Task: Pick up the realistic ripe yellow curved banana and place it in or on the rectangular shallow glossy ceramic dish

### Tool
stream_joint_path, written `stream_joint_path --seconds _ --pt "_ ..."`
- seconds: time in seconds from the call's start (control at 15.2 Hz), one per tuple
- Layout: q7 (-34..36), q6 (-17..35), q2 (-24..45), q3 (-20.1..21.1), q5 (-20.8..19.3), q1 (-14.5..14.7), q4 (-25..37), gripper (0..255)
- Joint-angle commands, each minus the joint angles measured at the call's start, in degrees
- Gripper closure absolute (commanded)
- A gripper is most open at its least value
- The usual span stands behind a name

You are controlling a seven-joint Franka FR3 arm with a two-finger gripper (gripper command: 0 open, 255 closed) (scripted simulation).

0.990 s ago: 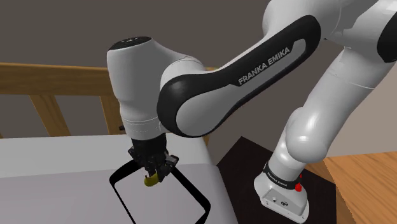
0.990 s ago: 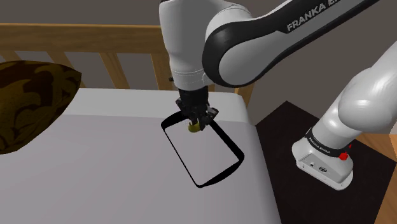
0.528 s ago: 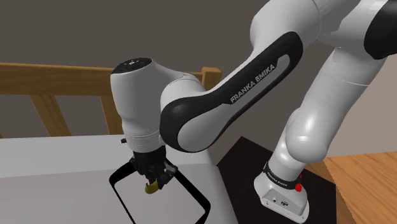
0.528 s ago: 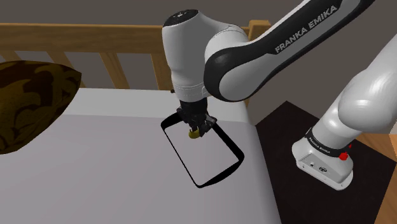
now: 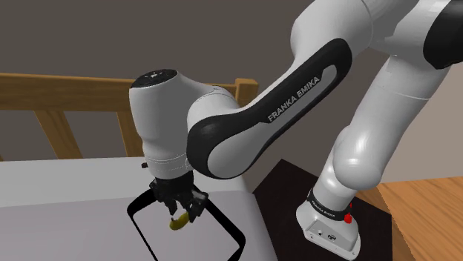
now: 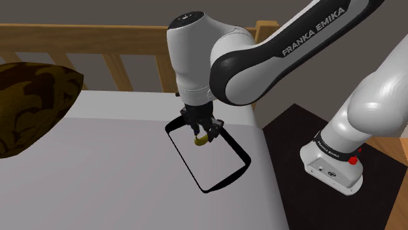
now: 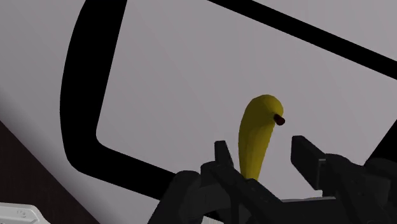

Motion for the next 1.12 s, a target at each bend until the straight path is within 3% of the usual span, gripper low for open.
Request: stream_joint_path --seconds 0.0,0.26,0.53,1.06 --pt "0.00 0.00 0.00 0.00 0.00 0.00 0.00 0" --pt "0.00 0.00 0.00 0.00 0.00 0.00 0.00 0" --pt "-2.31 -7.59 -4.06 -0.78 2.90 -0.12 4.62 0" --pt "-2.30 -7.59 -4.06 -0.82 2.89 -0.08 4.62 0"
